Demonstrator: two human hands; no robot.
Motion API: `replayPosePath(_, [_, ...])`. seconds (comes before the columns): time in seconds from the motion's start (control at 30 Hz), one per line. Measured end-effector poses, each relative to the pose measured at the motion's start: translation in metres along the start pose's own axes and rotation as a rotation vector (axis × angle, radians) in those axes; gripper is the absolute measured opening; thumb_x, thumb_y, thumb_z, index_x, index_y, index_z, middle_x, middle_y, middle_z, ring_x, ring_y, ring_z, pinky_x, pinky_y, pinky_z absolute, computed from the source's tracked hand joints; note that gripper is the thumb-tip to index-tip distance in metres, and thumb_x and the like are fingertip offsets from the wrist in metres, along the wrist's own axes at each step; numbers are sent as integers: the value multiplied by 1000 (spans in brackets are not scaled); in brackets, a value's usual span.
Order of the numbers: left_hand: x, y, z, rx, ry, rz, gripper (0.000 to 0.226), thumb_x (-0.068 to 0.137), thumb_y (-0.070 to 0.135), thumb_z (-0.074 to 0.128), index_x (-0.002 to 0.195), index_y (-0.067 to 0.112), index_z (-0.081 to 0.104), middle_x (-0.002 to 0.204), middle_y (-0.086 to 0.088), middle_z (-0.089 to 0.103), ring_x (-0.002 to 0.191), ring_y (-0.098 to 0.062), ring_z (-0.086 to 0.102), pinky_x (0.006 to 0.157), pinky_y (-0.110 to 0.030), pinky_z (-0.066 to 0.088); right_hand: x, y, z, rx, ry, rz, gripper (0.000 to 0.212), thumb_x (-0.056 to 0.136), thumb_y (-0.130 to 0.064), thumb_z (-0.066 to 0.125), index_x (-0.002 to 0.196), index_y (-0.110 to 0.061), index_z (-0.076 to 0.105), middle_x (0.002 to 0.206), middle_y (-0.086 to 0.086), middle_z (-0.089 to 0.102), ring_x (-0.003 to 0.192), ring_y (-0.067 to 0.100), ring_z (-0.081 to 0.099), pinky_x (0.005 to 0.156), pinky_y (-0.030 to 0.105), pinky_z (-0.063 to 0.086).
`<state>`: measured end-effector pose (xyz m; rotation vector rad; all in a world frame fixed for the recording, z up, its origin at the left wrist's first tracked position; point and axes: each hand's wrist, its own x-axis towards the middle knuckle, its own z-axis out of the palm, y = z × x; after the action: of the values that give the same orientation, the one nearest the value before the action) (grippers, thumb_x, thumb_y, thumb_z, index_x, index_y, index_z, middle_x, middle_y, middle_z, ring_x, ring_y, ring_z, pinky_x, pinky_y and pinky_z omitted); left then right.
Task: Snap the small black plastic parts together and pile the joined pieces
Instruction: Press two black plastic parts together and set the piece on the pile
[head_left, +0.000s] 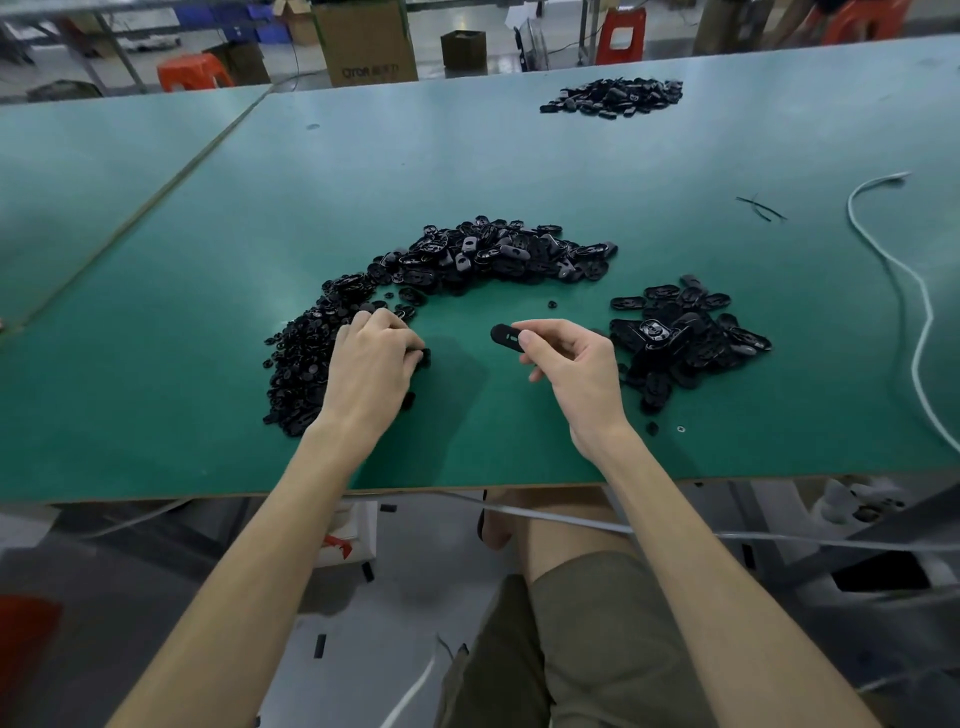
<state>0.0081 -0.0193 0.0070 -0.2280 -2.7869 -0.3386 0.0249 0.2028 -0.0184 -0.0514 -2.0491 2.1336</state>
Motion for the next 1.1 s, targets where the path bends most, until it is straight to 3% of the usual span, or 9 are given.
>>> replayPosePath(0.23, [3, 5, 2, -11, -4, -1, 20, 101, 19, 64, 117, 14, 77, 117, -7, 66, 117, -29, 51, 103, -39, 35, 0, 0, 0, 15, 14, 0, 13, 97, -9, 70, 99, -19, 79, 80, 0, 76, 72, 12, 66, 67, 23, 53])
replayPosePath(0.57, [5, 10, 5, 48, -42, -11, 8, 103, 22, 62, 101, 15, 66, 106, -4, 64, 108, -27, 50, 98, -38, 26, 0, -3, 1, 94, 49, 27, 9, 96, -3, 69, 104, -8, 73, 89, -1, 77, 81, 13, 75, 61, 21, 54])
replayPosePath(0.67, [5, 18, 7, 16, 47, -61, 8, 103, 19, 61, 103, 13, 66, 110, -6, 60, 108, -27, 47, 92, -36, 24, -1, -4, 1, 94, 45, 27, 9, 96, -2, 69, 103, -7, 72, 88, 1, 76, 77, 11, 73, 61, 20, 53])
replayPosePath(0.77, [16, 37, 3, -342, 90, -131, 5, 101, 16, 64, 102, 13, 67, 102, 0, 62, 101, -19, 54, 88, -29, 32, -1, -4, 2, 88, 47, 31, 8, 97, -3, 69, 102, -8, 72, 87, 1, 75, 75, 10, 71, 62, 21, 53])
replayPosePath(0.87, [28, 64, 4, -840, 26, -201, 6, 100, 11, 66, 94, 14, 66, 80, 3, 68, 70, -6, 65, 68, -15, 46, -1, -5, 2, 94, 70, 37, 7, 97, -4, 69, 102, -8, 71, 87, 3, 74, 73, 11, 70, 62, 21, 54])
replayPosePath(0.97, [30, 85, 20, -1017, -3, -241, 8, 101, 13, 65, 93, 11, 66, 77, 1, 67, 59, -1, 61, 64, -15, 47, -1, -4, 1, 93, 113, 43, 7, 96, -6, 69, 99, -12, 71, 83, 2, 72, 67, 8, 66, 62, 21, 52])
replayPosePath(1.1, [23, 91, 38, -1220, -22, -355, 12, 102, 19, 65, 97, 9, 69, 81, -1, 69, 62, -2, 64, 59, -18, 49, 0, -3, 0, 109, 147, 37, 6, 96, -8, 71, 99, -12, 69, 85, 2, 72, 67, 6, 67, 60, 21, 53])
